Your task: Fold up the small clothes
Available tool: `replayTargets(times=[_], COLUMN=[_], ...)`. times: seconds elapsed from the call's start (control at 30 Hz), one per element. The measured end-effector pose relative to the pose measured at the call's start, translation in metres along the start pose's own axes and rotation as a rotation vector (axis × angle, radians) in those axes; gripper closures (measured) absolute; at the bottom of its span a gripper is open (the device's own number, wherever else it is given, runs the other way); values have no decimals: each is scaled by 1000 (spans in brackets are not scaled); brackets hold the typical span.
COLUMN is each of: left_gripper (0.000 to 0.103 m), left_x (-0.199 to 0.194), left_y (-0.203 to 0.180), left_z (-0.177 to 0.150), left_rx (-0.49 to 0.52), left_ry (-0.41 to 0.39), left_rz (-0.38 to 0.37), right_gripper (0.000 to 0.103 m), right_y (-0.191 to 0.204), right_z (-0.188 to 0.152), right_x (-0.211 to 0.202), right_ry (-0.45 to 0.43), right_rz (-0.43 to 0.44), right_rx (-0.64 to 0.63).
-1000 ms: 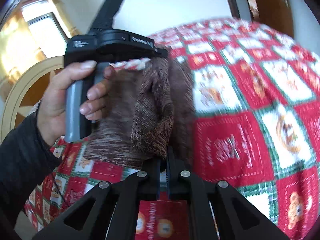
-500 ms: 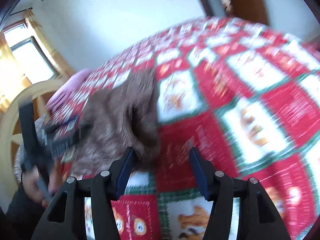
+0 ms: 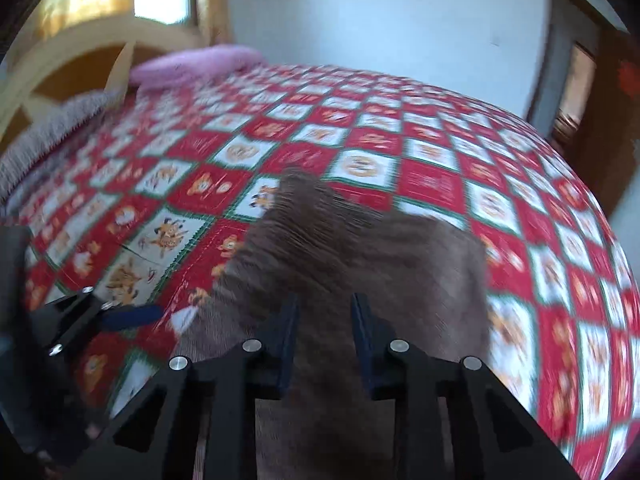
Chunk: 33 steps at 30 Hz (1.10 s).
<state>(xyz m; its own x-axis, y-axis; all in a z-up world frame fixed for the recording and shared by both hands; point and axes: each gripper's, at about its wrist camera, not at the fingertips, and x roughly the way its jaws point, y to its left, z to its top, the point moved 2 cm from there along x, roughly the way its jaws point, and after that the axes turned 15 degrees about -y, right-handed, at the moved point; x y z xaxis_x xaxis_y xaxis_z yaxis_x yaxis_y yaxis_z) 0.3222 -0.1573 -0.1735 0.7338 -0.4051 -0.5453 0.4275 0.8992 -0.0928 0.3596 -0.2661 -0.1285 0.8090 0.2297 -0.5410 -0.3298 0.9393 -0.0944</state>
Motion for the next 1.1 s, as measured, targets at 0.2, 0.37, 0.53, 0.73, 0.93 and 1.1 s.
replayTargets(times=[0.2,0.37,0.53,0.73,0.93,1.1], left_gripper=[17,15,13,9,7,0], left_x=[-4,-3,-2,0,-21,-8], left_y=[22,30,28,27,28,21], left_z=[-7,-8,-8,-8,8,28], left_rx=[-145,-209,-195,-168,-156,-49], left_ry=[15,20,9,17,-75,-93], left_rz=[-21,-40,-62,-53,-5,68], right_gripper=[88,87,62,62,57,57], right_y=[39,12,-22,-45,-52,-65], right_z=[-2,2,-5,-30,-58,-108], right_x=[57,50,29,16,-70,-83], right_ry=[64,95,32,4,-131,-15], right_rz=[157,217,236,169,268,201], right_rx=[-85,71,272,372,405,388])
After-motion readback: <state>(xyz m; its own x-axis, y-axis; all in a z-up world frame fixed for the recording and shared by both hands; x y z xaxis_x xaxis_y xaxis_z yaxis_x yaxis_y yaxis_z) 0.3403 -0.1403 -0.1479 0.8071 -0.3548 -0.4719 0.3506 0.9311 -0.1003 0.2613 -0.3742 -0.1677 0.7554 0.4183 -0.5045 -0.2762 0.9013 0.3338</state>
